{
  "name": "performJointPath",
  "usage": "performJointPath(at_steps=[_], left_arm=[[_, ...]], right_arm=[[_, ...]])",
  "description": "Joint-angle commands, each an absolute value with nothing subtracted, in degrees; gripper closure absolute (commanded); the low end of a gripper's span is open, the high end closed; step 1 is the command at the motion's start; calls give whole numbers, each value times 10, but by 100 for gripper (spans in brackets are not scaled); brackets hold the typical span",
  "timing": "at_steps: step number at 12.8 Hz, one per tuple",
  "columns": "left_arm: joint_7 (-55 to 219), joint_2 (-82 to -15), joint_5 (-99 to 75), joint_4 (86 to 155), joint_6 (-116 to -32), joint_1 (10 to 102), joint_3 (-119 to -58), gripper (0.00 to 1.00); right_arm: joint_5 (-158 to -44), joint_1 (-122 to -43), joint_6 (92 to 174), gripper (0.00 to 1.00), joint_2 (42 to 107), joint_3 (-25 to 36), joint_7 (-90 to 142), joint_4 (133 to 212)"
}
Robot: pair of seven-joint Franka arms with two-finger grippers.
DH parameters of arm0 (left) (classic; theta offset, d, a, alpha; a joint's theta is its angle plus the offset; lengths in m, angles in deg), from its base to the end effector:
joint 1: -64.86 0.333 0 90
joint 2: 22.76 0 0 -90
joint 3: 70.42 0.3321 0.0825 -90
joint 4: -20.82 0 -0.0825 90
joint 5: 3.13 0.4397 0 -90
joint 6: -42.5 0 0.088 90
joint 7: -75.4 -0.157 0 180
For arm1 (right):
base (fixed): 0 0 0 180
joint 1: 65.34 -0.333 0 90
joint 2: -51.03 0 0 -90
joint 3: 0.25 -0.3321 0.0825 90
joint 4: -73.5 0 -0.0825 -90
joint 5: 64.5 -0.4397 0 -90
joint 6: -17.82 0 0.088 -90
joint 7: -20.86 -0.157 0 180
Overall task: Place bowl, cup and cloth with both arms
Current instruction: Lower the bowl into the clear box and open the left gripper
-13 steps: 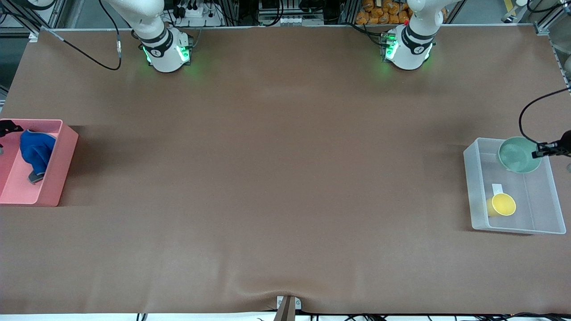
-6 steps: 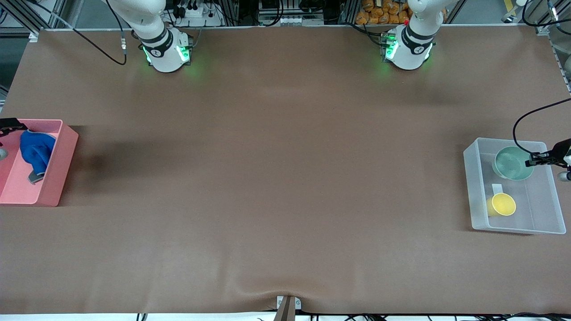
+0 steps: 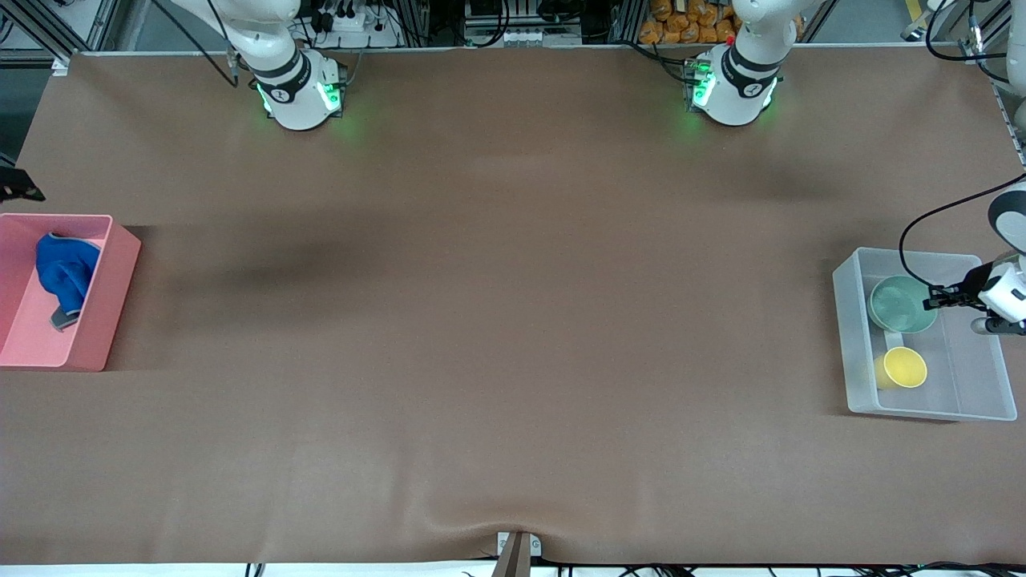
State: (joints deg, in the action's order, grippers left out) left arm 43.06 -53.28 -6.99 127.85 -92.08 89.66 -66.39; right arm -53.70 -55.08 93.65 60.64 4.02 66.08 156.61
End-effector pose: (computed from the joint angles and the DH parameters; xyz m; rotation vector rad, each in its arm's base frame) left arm 0.5951 0.3237 0.1479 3.1061 -0.0335 -0.0582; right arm 0.5914 -0.1836 0.5362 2.9637 0.7816 -0.5487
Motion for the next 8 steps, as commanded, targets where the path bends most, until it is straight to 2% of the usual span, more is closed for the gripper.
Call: performJointPath(at_steps=[1, 2, 3, 4, 5, 8], left_arm=[[390, -533, -82, 1278, -930, 895, -664, 68], [388, -533, -80, 1278, -930, 894, -664, 53], [388, -533, -77, 1275, -930, 892, -664, 44], [389, -533, -76, 1266, -929, 888, -664, 31], [389, -533, -76, 1259, -928, 880, -664, 0], [395, -518, -75, 1247, -923, 866, -663, 0]], right_arm=[[-593, -559, 923, 0, 568, 44, 594, 1584], [-608, -561, 921, 0, 562, 43, 557, 1586], [-609, -577, 921, 0, 556, 44, 522, 1586], [-609, -590, 922, 0, 552, 44, 488, 1588], [-611, -596, 923, 0, 547, 44, 449, 1590], [-633, -616, 931, 0, 545, 44, 329, 1595]])
